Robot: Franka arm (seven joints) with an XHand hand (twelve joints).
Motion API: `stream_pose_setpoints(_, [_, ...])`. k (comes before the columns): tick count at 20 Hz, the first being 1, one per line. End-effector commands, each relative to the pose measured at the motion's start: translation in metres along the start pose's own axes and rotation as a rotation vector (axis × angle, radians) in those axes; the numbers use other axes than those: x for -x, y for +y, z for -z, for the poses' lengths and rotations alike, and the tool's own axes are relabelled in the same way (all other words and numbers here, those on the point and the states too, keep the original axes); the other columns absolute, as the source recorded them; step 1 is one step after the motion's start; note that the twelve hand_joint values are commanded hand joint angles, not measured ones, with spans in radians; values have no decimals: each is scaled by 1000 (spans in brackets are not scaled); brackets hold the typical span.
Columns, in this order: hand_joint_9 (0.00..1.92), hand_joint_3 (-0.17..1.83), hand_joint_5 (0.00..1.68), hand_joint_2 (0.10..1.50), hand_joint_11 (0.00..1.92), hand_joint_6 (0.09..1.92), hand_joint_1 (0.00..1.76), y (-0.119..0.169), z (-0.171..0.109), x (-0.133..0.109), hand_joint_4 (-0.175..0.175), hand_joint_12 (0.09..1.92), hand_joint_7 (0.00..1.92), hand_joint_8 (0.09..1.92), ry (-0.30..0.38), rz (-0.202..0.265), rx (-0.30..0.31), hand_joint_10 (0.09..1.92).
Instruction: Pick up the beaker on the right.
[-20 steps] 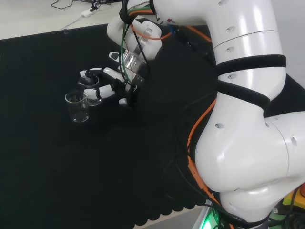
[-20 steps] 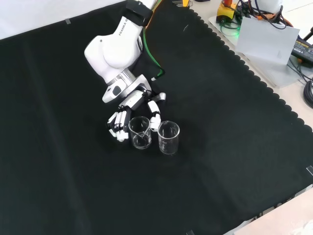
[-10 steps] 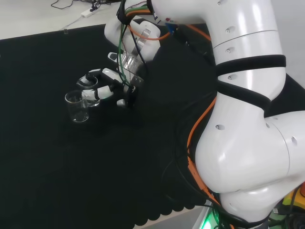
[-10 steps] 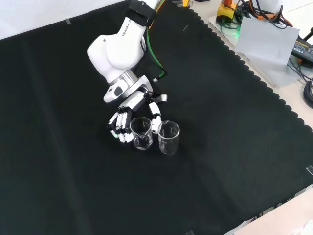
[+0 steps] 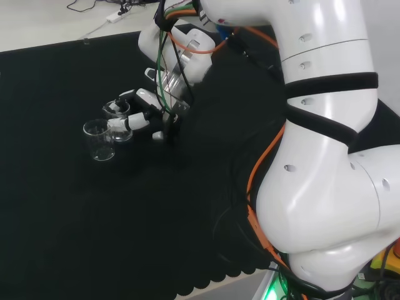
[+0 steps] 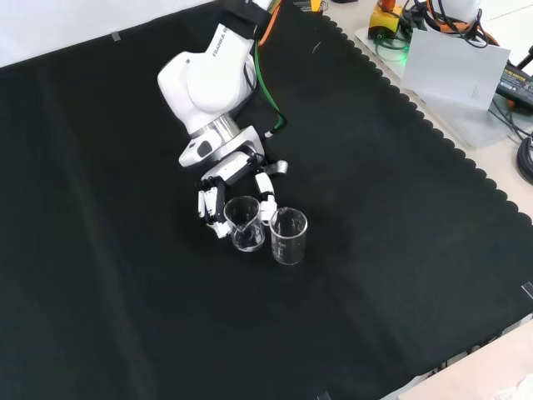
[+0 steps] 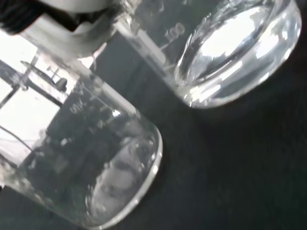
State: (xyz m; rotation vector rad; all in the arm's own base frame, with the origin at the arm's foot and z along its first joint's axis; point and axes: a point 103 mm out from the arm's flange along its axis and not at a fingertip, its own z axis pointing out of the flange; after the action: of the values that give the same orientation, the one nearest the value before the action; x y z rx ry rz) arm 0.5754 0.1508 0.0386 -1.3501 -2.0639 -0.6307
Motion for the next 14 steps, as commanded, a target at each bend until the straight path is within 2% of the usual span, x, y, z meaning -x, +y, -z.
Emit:
stream_pose_setpoints(1, [1426,364,1370,775,1159,375,1270,5,25,-9,-137,852,1442,247,-16,21,67,216])
stream_pose_setpoints(2, [1467,306,1377,802,1207,341,1292,5,29,-10,-156,820,1452,228,-22,24,72,193])
stream_pose_setpoints(4, [1529,277,1394,813,1282,295,1310,5,36,-11,-172,775,1472,196,-36,34,81,172])
stream_pose_setpoints(11, [1563,327,1403,784,1309,284,1318,0,60,-11,-175,730,1485,188,-93,59,106,178])
stream_pose_setpoints(14, [1543,407,1361,752,1297,389,1316,-2,68,-14,-175,715,1442,298,-113,69,95,234])
